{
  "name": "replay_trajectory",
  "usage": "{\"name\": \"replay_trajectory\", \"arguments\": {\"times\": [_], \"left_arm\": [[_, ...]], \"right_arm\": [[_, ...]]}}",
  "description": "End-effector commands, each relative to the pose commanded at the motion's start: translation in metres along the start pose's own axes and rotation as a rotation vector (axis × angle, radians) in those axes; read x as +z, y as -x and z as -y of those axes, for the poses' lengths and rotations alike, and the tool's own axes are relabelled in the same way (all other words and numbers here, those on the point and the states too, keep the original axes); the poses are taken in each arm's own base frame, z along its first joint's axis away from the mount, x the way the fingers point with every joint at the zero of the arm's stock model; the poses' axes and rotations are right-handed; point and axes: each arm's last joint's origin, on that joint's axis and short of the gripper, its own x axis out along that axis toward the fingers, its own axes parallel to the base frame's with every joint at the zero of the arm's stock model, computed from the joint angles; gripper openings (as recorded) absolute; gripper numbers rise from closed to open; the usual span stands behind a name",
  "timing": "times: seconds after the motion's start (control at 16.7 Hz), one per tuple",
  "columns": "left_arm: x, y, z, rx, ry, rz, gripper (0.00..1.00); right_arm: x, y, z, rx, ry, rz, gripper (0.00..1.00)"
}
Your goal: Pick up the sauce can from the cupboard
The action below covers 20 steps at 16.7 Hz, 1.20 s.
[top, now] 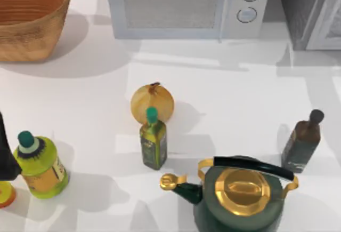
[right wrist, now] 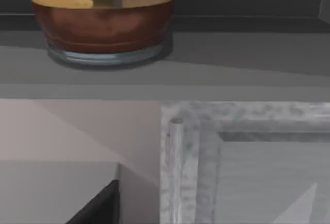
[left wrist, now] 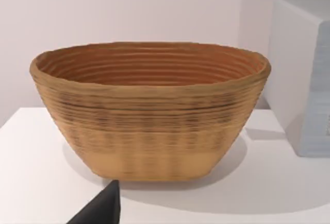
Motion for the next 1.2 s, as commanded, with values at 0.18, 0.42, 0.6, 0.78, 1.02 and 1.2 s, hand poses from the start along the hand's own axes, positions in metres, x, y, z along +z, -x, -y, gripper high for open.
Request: {"name": "replay_trajectory", "arguments": {"times": [0.18, 0.42, 0.6, 0.78, 1.02, 1.2], "left_arm": [[0.000, 0.000, 0.000, 0.000, 0.000, 0.000, 1.00], [0.000, 0.000, 0.000, 0.000, 0.000, 0.000, 1.00], [0.000, 0.000, 0.000, 0.000, 0.000, 0.000, 1.00], [0.000, 0.000, 0.000, 0.000, 0.000, 0.000, 1.00], [0.000, 0.000, 0.000, 0.000, 0.000, 0.000, 1.00], [0.000, 0.000, 0.000, 0.000, 0.000, 0.000, 1.00]], "right_arm": [[0.037, -0.028, -0.009, 0.001, -0.003, 0.014, 1.00], [0.060, -0.053, -0.019, 0.003, -0.008, 0.020, 1.00], [0.063, -0.058, -0.021, 0.003, -0.009, 0.019, 1.00], [0.063, -0.057, -0.020, 0.000, -0.009, 0.021, 1.00], [0.062, -0.072, -0.037, -0.001, -0.007, 0.020, 1.00], [0.059, -0.085, -0.061, -0.010, -0.006, 0.017, 1.00]]}}
